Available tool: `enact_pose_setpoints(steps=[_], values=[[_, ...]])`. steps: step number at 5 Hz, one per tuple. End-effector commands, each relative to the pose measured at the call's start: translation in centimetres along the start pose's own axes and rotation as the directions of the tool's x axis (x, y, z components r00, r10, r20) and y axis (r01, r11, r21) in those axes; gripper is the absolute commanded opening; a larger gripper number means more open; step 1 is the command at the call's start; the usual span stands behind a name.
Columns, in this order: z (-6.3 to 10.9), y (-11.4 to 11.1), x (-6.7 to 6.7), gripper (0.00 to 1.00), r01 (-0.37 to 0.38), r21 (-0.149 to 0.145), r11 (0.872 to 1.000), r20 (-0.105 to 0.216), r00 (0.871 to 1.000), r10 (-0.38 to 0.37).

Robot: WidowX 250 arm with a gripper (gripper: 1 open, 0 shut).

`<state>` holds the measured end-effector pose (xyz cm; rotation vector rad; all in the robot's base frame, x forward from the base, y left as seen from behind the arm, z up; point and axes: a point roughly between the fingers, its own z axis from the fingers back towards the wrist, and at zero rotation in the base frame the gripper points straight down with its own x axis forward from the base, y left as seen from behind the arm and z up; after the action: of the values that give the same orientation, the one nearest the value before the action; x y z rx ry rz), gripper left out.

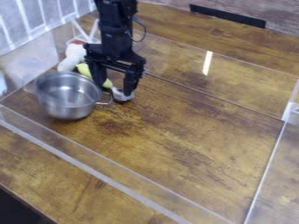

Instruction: Move the green spoon to the left

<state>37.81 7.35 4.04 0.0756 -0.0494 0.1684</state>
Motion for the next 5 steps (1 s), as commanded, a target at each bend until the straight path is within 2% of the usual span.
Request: enact_pose_setpoints(steps=[1, 4, 5], values=[[0.6, 0.1, 1.6, 1.00, -0.065, -0.002, 0.998, 0.057, 0.996, 0.065], [-1.1, 0.9, 5.5, 1.00, -0.068, -0.023, 0.997, 0.049, 0.996, 0.069], [-1.0, 0.7, 6.2, 1.00, -0.121, -0.021, 0.992, 0.048, 0.991, 0.122]])
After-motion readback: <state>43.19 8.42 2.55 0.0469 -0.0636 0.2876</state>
